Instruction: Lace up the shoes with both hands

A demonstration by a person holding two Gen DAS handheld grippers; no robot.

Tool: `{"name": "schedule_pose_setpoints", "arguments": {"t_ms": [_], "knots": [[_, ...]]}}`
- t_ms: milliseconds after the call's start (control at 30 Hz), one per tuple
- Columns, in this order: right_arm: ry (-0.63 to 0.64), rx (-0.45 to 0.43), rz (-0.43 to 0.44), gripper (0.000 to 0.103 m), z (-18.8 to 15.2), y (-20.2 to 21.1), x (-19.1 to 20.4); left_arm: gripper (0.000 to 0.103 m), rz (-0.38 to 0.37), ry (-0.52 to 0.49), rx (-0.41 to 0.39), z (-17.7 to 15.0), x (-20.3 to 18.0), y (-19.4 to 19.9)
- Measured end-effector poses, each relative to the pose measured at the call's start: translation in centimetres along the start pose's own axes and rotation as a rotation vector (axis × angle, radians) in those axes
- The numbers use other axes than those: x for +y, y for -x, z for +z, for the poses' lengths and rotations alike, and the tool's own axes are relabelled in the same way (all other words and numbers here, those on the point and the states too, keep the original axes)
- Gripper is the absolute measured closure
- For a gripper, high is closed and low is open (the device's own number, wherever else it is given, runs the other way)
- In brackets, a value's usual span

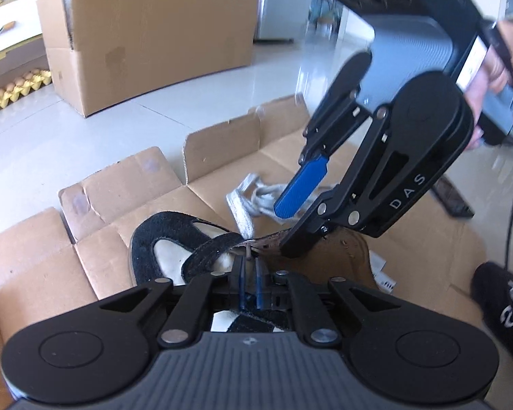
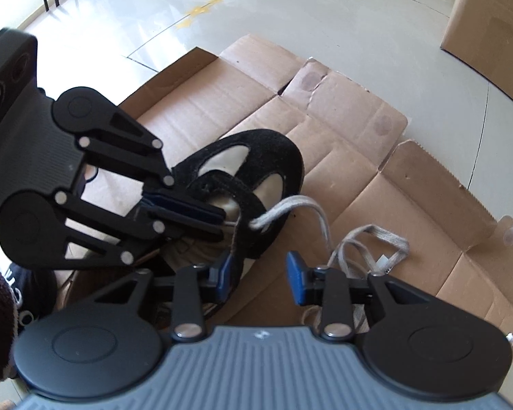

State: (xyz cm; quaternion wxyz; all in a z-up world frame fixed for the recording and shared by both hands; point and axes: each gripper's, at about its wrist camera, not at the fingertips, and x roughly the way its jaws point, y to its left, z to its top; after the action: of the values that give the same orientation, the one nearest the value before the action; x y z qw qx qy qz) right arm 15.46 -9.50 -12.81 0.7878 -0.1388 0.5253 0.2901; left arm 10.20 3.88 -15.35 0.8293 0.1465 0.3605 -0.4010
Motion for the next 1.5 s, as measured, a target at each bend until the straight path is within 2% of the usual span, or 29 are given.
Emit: {"name": "schedule_pose_setpoints", "arguments": {"t_ms": [33, 200, 233, 267, 333, 467, 767, 967, 1000, 1033, 1100, 1133, 1233, 1367, 1500], "knots": [[0.0, 0.001, -0.001, 0.068, 0.0, 0.0, 0.0, 0.085, -0.002, -0.003, 0.01, 0.2, 0.0, -0.2], [0.006, 0.005, -0.013, 0.068, 0.2, -0.1, 0.2, 0.086, -0.003, -0.062, 0.112, 2.5, -0.4, -1.7], [0.009, 0.005, -0.02, 0.068, 0.1, -0.1, 0.3, 0.097, 0.002, -0.073, 0.122, 2.8, -0.4, -1.9], [0.012, 0.005, -0.025, 0.068, 0.1, -0.2, 0.3, 0.1, 0.016, -0.092, 0.128, 3.0, -0.5, -2.0], [0.017, 0.008, -0.036, 0.068, 0.0, -0.3, 0.4, 0.101, 0.005, -0.142, 0.126, 3.2, -0.7, -2.1], [0.015, 0.005, -0.027, 0.068, 0.1, -0.4, 0.3, 0.101, 0.012, -0.311, 0.095, 2.8, -1.8, -2.0], [0.036, -0.002, -0.013, 0.068, 0.5, -0.6, 0.6, 0.101, -0.028, -0.491, 0.006, 1.2, -1.6, -1.2], [0.041, 0.01, -0.025, 0.069, 0.2, -0.8, 0.6, 0.103, -0.06, -0.587, -0.024, 1.2, -2.3, -1.0], [0.044, 0.014, -0.031, 0.068, 0.1, -0.9, 0.6, 0.103, -0.091, -0.594, -0.026, 1.2, -2.5, -0.8], [0.049, -0.006, -0.032, 0.068, 0.1, -0.8, 0.7, 0.103, -0.155, -0.592, -0.023, 1.1, -2.8, -0.5], [0.038, -0.004, -0.022, 0.068, 0.2, -0.8, 0.6, 0.103, -0.188, -0.664, -0.004, 0.0, -4.6, -0.4], [0.036, -0.011, -0.017, 0.068, 0.2, -0.7, 0.7, 0.103, -0.176, -0.659, 0.0, -0.3, -5.0, -0.6], [0.056, -0.025, -0.029, 0.068, 0.2, -0.7, 1.2, 0.103, -0.149, -0.488, 0.006, 0.3, -4.1, -0.6], [0.058, -0.026, -0.028, 0.066, 0.4, -0.6, 1.3, 0.1, -0.119, -0.395, 0.03, 0.9, -3.9, 0.3], [0.029, -0.032, -0.016, 0.064, 0.4, -0.6, 1.0, 0.099, -0.128, -0.263, 0.071, 1.8, -2.0, -1.3]]}}
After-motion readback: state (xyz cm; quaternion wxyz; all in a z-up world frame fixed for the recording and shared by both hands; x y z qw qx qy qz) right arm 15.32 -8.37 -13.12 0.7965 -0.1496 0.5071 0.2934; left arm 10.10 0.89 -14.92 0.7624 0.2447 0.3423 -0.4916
